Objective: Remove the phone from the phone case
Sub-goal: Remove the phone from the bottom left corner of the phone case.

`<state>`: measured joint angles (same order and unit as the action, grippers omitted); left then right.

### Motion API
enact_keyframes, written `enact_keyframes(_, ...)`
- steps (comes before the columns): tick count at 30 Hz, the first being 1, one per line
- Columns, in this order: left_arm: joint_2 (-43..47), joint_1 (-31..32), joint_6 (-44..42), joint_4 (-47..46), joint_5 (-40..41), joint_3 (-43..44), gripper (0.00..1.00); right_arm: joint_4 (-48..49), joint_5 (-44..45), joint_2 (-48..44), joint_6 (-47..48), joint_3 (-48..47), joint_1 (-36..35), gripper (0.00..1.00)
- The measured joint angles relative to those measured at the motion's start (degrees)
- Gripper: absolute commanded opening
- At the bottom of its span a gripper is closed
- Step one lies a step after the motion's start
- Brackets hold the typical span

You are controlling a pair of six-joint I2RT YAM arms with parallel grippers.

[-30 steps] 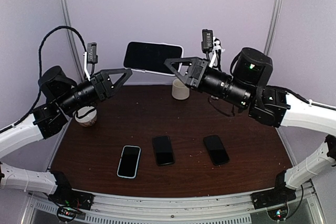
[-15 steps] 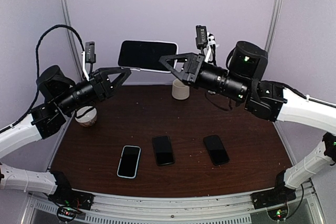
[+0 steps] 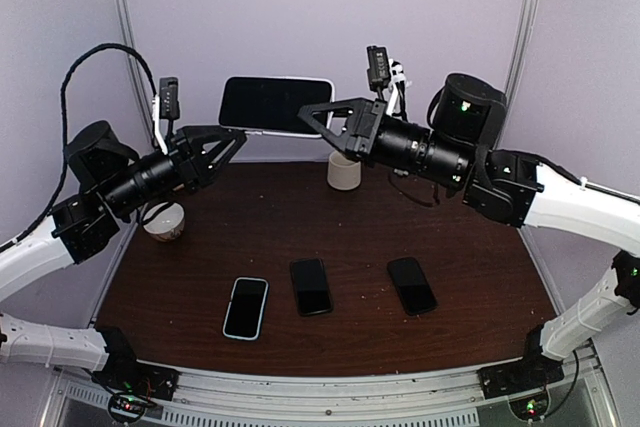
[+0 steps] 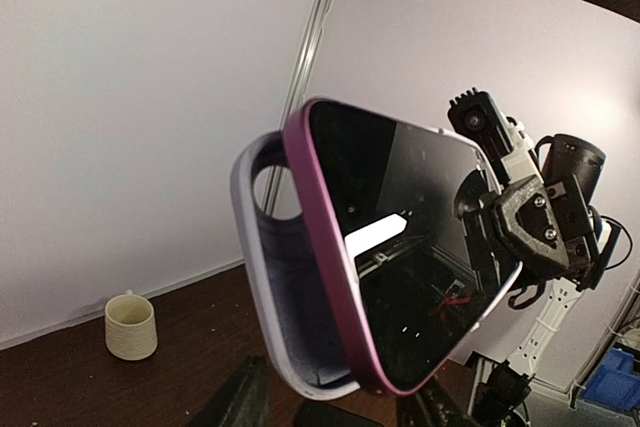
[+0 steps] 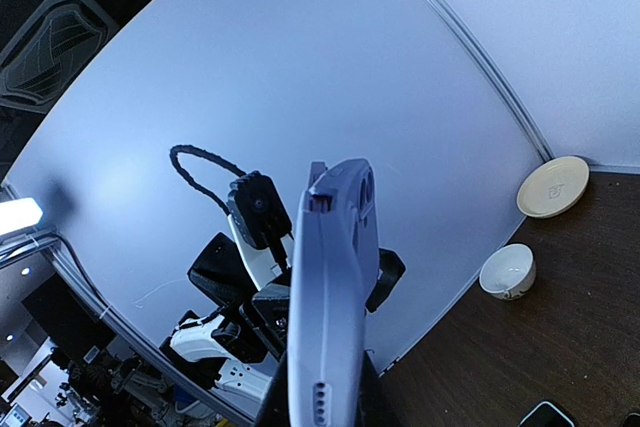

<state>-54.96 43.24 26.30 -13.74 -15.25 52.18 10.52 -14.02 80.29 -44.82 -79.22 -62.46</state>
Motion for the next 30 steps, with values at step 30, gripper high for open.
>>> enact_keyframes(30, 7.8, 0.0, -28.3, 33.4, -5.0, 3.7, 0.55, -13.3, -4.4, 0.1, 15.4, -0.8, 0.3, 0.00)
